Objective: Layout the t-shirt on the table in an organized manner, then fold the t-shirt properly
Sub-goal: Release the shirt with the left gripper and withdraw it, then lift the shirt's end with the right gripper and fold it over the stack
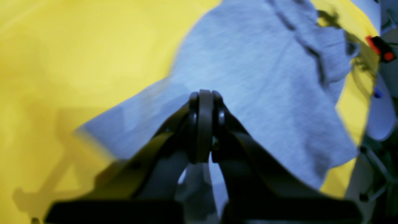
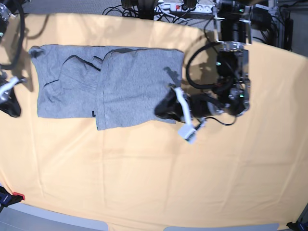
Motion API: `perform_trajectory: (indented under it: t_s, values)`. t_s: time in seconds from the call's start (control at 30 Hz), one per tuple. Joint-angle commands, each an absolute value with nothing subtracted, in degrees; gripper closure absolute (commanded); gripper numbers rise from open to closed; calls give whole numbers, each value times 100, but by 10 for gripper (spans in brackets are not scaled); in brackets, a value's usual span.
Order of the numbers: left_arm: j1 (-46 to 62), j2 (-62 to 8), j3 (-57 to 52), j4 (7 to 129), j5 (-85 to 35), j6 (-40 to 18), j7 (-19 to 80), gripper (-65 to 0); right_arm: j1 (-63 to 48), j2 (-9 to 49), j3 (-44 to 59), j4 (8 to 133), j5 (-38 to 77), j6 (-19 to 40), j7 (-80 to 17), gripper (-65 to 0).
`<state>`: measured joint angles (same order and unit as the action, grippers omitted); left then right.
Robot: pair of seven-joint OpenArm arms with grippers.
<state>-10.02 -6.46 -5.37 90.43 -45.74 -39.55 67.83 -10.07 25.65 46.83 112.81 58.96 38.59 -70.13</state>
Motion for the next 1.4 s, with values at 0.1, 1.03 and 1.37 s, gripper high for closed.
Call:
perform_trajectory:
  t_s: [0.1, 1.03, 1.37]
  values:
    - [-1118, -965, -784, 9205, -5072, -4000, 6825, 0, -1286, 2668, 4950, 10709, 5863, 3588, -6772, -444]
    - [-1114, -2303, -945, 9216, -5754, -4000, 6954, 0, -1315, 1885, 4418, 7948, 8388, 4000, -8000, -467]
    - [-1114, -2303, -945, 9216, -5754, -4000, 6956, 0, -1295, 1614, 3675, 7948, 8409, 4000, -8000, -464]
